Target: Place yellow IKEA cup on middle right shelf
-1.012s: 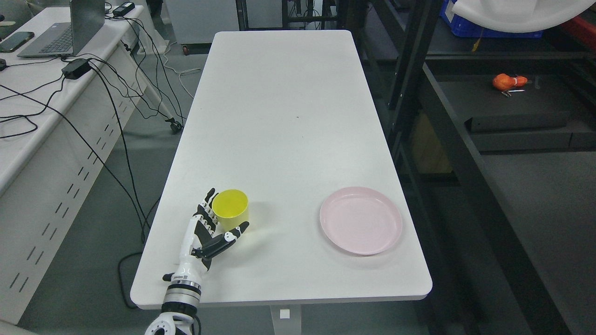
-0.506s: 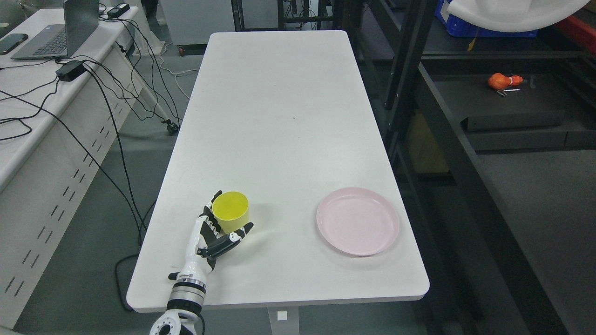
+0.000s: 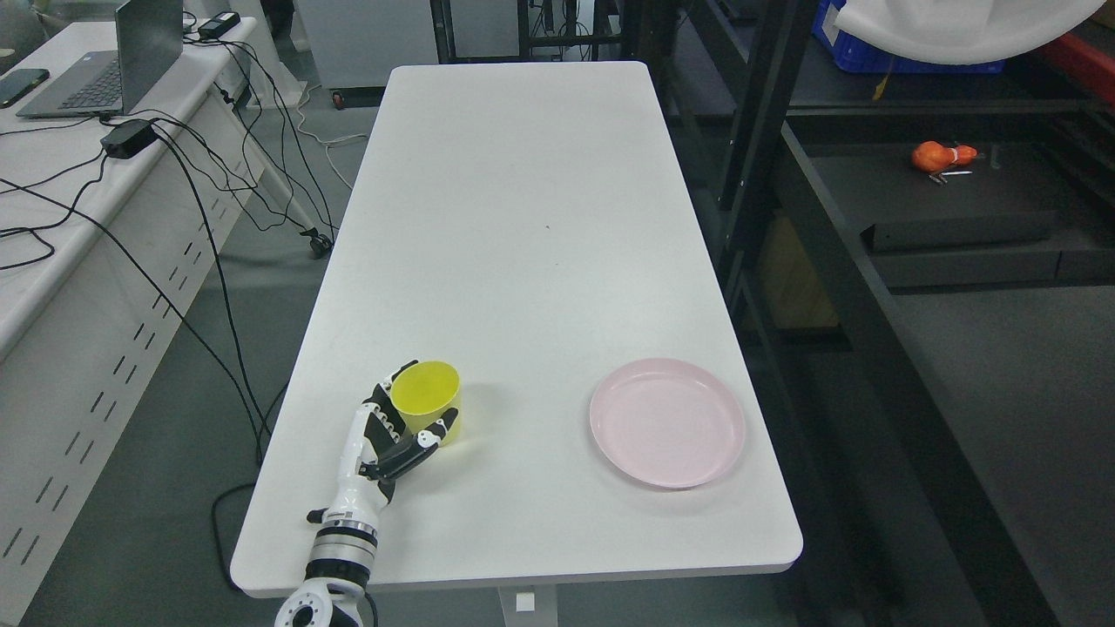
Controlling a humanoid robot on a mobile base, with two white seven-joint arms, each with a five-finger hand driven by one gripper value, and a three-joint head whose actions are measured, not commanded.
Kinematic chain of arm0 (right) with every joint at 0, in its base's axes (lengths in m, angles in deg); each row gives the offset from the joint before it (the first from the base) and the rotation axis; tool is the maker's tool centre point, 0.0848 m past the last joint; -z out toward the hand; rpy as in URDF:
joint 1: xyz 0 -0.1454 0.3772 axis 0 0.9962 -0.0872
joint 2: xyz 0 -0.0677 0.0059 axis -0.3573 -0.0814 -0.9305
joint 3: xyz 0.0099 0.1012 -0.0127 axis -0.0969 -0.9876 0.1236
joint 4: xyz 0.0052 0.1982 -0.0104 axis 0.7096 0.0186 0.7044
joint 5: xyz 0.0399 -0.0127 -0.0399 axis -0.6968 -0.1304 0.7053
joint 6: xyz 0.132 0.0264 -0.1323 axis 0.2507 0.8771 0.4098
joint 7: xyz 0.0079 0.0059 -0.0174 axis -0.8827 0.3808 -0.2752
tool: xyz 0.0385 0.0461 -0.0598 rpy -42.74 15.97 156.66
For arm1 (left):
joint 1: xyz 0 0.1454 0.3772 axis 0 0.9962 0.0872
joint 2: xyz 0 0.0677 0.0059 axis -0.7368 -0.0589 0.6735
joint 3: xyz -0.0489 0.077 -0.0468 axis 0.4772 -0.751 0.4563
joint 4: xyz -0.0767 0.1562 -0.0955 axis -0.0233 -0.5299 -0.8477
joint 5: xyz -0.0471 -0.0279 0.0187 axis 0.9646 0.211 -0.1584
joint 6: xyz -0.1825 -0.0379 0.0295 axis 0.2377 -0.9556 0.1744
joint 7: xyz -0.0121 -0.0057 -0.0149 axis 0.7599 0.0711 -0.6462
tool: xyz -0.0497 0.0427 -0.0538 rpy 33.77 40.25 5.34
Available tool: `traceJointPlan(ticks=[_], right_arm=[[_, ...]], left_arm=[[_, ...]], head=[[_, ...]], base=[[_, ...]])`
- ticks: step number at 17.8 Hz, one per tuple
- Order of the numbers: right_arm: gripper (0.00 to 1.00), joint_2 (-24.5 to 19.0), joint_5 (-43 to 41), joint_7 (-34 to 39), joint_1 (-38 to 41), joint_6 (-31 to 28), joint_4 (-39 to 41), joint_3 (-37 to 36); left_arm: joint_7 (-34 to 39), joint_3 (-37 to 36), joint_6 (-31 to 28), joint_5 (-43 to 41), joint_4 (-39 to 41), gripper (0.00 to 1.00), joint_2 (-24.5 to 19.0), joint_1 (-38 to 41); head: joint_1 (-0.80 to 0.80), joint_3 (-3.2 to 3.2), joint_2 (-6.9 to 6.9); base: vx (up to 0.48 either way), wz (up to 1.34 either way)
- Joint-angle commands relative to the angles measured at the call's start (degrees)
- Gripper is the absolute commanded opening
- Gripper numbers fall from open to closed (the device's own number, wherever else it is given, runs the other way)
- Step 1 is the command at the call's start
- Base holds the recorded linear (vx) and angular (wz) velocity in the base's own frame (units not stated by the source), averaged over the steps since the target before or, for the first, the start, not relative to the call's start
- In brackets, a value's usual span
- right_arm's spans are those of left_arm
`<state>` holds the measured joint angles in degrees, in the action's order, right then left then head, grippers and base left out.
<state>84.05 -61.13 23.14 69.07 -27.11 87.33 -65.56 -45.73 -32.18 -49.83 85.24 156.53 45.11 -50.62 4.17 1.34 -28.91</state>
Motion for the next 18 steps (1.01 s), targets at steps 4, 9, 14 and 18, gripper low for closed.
traceJointPlan(ticks=[4,9,14,18], right_arm=[[0.99,1.00,-1.41,-12.30,0.61,0.04,0.01,0.97],[0.99,1.00,-1.41,-12.30,0.61,0.04,-0.08,0.97],[0.99,1.00,-1.41,-12.30,0.61,0.04,0.01,0.97],[0.99,1.00,-1.41,-12.30,0.61,0.04,0.01,0.97]], left_arm=[[0.25,0.16,2.13,3.24,3.67,0.00,-1.00,0.52],[0.25,-8.72,4.49,6.41,10.36,0.00,-1.00,0.96],[0.25,-8.91,5.03,6.41,12.30,0.00,-1.00,1.31],[0.34,-8.21,5.12,6.41,12.83,0.00,-1.00,2.28]], head=[[0.00,0.00,0.00],[0.00,0.00,0.00],[0.00,0.00,0.00],[0.00,0.00,0.00]], base=[[0.029,-0.01],[0.001,0.00],[-0.022,0.02],[-0.076,0.12]])
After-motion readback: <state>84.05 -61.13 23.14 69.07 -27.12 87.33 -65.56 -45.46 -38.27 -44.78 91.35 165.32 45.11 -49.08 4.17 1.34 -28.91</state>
